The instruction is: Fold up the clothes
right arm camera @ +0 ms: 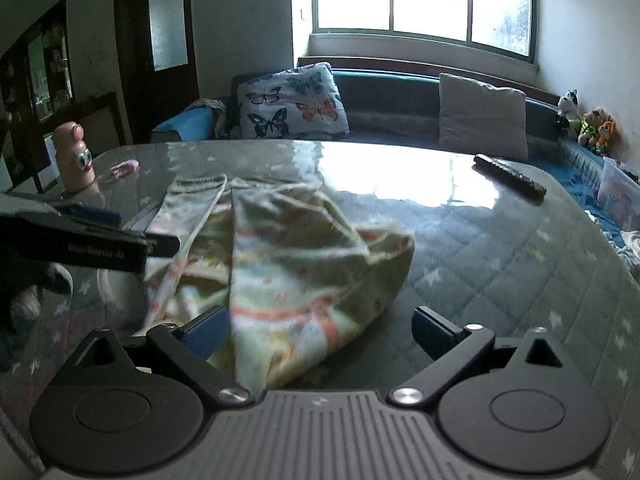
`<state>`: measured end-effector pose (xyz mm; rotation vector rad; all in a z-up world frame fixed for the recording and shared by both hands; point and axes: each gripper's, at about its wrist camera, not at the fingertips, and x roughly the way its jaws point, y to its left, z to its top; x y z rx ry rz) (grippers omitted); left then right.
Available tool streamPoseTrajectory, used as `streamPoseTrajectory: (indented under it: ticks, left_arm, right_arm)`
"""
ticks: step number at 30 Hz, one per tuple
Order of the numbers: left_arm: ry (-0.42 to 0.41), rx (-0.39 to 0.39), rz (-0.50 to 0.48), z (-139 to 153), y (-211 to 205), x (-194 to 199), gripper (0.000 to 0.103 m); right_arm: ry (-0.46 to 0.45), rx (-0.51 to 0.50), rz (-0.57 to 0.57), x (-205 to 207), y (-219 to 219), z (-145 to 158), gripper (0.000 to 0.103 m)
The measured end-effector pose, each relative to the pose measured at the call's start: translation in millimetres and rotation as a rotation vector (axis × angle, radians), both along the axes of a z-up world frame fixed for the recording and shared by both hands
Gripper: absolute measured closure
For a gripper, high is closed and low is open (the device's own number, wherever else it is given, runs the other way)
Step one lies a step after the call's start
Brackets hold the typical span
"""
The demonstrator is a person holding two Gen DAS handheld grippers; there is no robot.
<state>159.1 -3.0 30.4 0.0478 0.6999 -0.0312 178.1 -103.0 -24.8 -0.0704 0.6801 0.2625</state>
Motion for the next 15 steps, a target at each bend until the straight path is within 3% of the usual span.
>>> streamPoseTrajectory:
  ticks: [5, 10, 13, 15]
  left_arm:
    - [0.060, -0.015, -0.009, -14.6, 3.6, 23.9, 0.044]
    - [0.094, -0.034, -0.023, -25.0, 9.5, 30.0, 0.082]
    - [0.089, -0.045, -0.035, -25.9, 12.0, 27.5, 0.093]
    - [0.084, -0.047, -0.040, -25.3, 13.1, 25.9, 0.094]
  right_arm:
    - [0.013, 0.009, 0.025, 30.5, 6.3, 1.6, 0.011]
    - [0.016, 0.005, 0.069, 58.7, 18.0, 2.0, 0.018]
    - [0.036, 0.008, 0.111, 78.9, 28.9, 0.1, 0.022]
    - [0.043, 0.004, 0.145, 92.5, 37.7, -0.9, 0.025]
